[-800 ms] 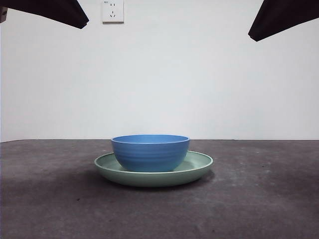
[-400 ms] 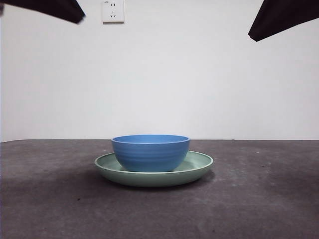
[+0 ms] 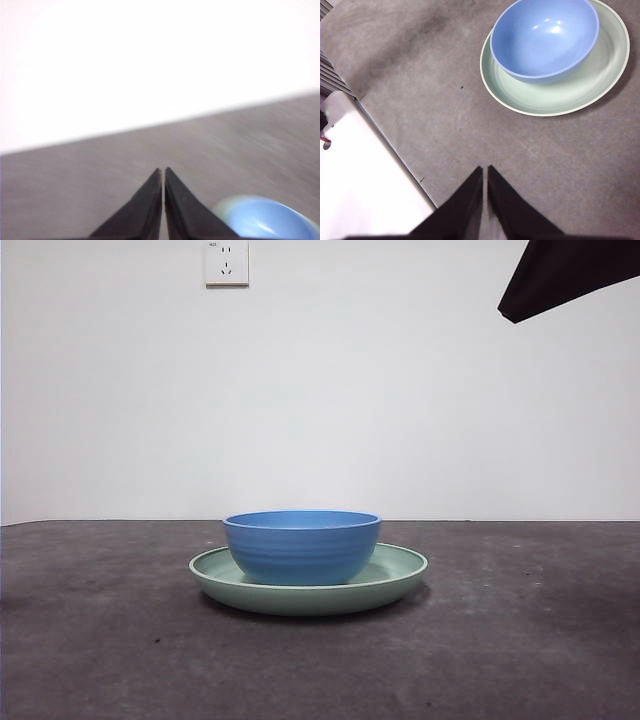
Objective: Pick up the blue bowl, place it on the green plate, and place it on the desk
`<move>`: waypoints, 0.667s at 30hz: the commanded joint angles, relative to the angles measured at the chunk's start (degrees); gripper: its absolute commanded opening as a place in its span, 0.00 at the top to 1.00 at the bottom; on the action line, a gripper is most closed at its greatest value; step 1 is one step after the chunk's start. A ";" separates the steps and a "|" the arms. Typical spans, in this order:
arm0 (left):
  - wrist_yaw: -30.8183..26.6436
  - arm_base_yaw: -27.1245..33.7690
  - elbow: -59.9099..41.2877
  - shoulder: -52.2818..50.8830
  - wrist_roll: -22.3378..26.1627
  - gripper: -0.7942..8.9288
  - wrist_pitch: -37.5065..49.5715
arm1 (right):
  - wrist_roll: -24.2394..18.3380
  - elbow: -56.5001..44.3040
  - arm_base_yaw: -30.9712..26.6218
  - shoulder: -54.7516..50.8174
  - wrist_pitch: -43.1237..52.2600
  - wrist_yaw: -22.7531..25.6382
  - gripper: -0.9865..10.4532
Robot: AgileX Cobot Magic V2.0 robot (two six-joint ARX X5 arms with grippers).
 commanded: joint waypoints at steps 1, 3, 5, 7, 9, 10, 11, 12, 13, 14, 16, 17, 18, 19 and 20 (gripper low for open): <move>-4.59 2.99 -5.11 -4.79 0.76 0.91 4.59 | -0.68 0.22 0.39 0.33 0.57 -0.09 0.91; -7.17 4.90 -9.05 -8.24 0.74 0.91 6.54 | -0.68 0.22 0.39 0.33 0.57 -0.09 0.91; -8.61 6.43 -12.85 -11.30 0.72 0.91 8.02 | -0.68 0.22 0.39 0.33 0.57 -0.09 0.91; -9.01 7.76 -16.85 -14.51 0.76 0.91 8.63 | -0.68 0.22 0.39 0.33 0.57 -0.09 0.91; -9.05 8.79 -20.20 -17.18 0.72 0.91 8.79 | -0.68 0.22 0.39 0.33 0.57 -0.09 0.91; -9.05 9.27 -21.94 -18.58 0.70 0.91 8.85 | -0.68 0.22 0.39 0.33 0.57 -0.09 0.91; -9.05 9.64 -23.52 -19.82 0.61 0.91 8.85 | -0.68 0.22 0.39 0.33 0.57 -0.09 0.91; -9.05 9.92 -24.85 -20.83 0.48 0.91 8.85 | -0.68 0.22 0.39 0.33 0.57 -0.09 0.91; -9.05 10.14 -26.12 -21.77 0.46 0.91 8.85 | -0.68 0.22 0.39 0.33 0.57 -0.09 0.91; -9.05 10.32 -27.65 -22.84 0.37 0.91 8.81 | -0.68 0.22 0.39 0.33 0.57 -0.09 0.91; -9.05 10.45 -29.70 -24.22 0.28 0.91 8.81 | -0.68 0.22 0.39 0.33 0.57 -0.09 0.91; -9.05 10.54 -30.84 -24.94 0.28 0.91 8.79 | -0.68 0.22 0.39 0.33 0.57 -0.09 0.91; -9.05 10.56 -31.69 -25.46 0.26 0.91 8.74 | -0.68 0.22 0.39 0.33 0.57 -0.09 0.91; -9.05 10.58 -32.41 -25.92 0.26 0.91 8.74 | -0.68 0.22 0.39 0.33 0.57 -0.09 0.91; -9.05 10.58 -33.35 -26.47 0.26 0.91 8.74 | -0.68 0.22 0.39 0.33 0.57 -0.09 0.91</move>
